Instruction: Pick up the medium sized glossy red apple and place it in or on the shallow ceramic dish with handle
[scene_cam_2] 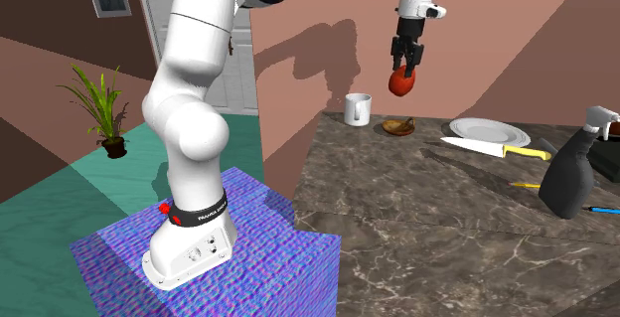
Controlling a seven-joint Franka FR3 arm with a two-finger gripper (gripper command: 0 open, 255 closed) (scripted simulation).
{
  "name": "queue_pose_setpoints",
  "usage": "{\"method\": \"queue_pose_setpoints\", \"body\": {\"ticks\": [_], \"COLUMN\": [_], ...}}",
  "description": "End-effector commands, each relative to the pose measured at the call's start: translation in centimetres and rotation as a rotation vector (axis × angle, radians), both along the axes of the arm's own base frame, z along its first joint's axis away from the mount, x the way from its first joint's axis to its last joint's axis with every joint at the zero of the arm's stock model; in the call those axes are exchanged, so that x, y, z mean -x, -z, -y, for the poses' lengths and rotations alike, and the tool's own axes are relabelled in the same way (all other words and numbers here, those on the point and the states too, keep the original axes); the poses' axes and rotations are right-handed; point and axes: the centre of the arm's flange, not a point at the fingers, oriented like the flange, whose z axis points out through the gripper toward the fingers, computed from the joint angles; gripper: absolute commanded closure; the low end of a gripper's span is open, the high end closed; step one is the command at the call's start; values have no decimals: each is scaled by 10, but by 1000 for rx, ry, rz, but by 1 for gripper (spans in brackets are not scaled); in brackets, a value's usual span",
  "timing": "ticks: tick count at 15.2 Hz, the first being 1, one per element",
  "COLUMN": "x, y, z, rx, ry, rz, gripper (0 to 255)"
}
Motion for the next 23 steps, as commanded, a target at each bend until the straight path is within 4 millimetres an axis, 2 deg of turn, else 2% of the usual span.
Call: {"method": "queue_pose_setpoints", "body": {"ticks": [1,17,23], "x": [-4,-4,-4], "y": [9,93,96], "z": [0,0,0], "rx": [0,0,0], "ry": [0,0,0], "rz": [1,1,1], "gripper": [255,255,255]}}
